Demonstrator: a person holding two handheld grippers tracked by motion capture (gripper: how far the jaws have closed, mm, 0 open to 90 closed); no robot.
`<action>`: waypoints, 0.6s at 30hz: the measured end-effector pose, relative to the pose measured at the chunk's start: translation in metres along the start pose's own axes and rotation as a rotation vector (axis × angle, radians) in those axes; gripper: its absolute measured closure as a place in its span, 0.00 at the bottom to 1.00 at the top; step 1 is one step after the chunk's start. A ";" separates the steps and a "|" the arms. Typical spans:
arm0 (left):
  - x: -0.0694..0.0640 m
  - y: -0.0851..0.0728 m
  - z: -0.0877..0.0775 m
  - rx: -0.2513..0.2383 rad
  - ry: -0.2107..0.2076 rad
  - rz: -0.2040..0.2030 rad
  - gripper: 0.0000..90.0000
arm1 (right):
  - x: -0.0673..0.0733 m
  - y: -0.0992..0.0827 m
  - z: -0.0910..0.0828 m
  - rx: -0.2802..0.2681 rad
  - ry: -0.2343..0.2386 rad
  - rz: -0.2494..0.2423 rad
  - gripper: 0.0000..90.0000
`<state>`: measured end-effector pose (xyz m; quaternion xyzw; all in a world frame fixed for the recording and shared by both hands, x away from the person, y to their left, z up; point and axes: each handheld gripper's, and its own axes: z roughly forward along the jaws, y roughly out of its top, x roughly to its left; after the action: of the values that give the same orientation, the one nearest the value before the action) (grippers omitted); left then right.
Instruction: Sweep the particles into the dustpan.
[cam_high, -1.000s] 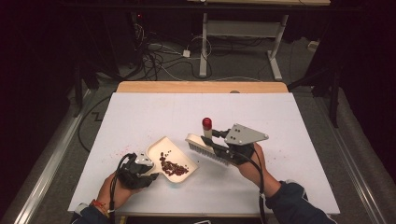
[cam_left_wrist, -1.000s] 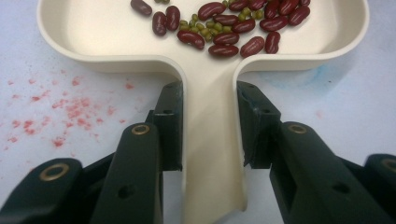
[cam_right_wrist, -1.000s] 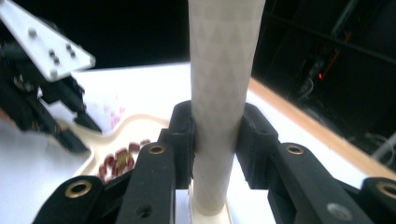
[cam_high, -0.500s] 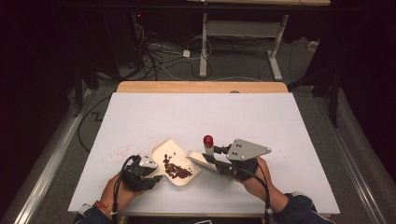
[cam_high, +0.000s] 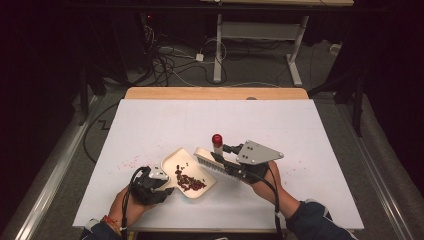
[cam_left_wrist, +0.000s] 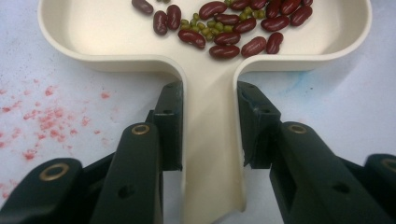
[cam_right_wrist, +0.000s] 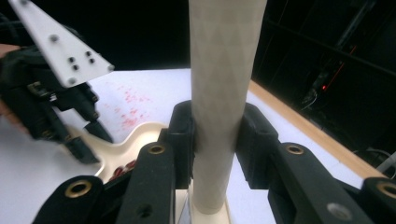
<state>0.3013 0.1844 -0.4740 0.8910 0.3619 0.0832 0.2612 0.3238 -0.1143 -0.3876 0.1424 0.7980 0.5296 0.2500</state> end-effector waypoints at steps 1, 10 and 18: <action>0.001 0.000 0.000 0.000 -0.003 -0.001 0.71 | 0.000 -0.001 0.007 -0.013 -0.008 0.001 0.78; 0.003 -0.001 0.001 -0.007 -0.006 -0.012 0.71 | 0.009 -0.001 0.053 -0.035 -0.012 -0.057 0.78; 0.005 -0.001 0.000 -0.013 -0.005 -0.010 0.71 | 0.020 0.000 0.071 -0.068 0.053 -0.082 0.78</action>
<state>0.3044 0.1883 -0.4747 0.8878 0.3651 0.0819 0.2681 0.3461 -0.0496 -0.4149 0.0872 0.7910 0.5493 0.2549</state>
